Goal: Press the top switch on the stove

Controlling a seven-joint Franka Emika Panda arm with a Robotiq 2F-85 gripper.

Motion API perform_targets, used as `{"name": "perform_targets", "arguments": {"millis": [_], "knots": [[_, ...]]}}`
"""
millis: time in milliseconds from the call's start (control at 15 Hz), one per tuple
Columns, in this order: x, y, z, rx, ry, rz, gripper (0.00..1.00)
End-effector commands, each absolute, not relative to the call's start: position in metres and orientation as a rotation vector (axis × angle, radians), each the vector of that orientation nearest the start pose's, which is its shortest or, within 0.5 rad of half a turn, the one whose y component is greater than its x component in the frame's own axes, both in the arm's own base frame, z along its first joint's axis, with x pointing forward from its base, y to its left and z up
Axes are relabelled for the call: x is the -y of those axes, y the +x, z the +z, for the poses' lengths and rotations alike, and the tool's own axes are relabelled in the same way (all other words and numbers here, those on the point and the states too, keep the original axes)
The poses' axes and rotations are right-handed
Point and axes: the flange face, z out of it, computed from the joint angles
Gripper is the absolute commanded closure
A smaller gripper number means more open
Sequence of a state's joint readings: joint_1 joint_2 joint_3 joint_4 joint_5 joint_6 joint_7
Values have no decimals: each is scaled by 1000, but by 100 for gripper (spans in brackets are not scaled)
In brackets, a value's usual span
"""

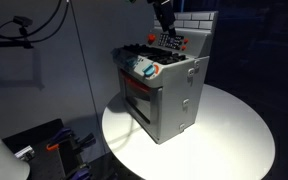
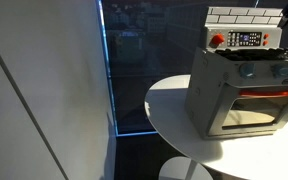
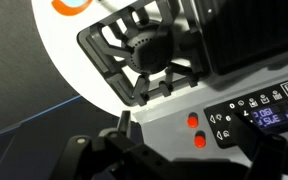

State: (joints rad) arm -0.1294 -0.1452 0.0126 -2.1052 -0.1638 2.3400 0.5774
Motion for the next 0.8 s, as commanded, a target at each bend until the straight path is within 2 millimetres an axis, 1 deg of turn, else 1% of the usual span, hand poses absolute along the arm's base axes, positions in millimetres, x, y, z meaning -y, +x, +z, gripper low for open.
{"name": "perform_targets", "arguments": {"millis": [0, 333, 733], "knots": [[75, 561, 523, -989, -2959, -647, 0], [84, 579, 513, -1064, -2938, -599, 0], [91, 592, 505, -1153, -2900, -598, 0]]}}
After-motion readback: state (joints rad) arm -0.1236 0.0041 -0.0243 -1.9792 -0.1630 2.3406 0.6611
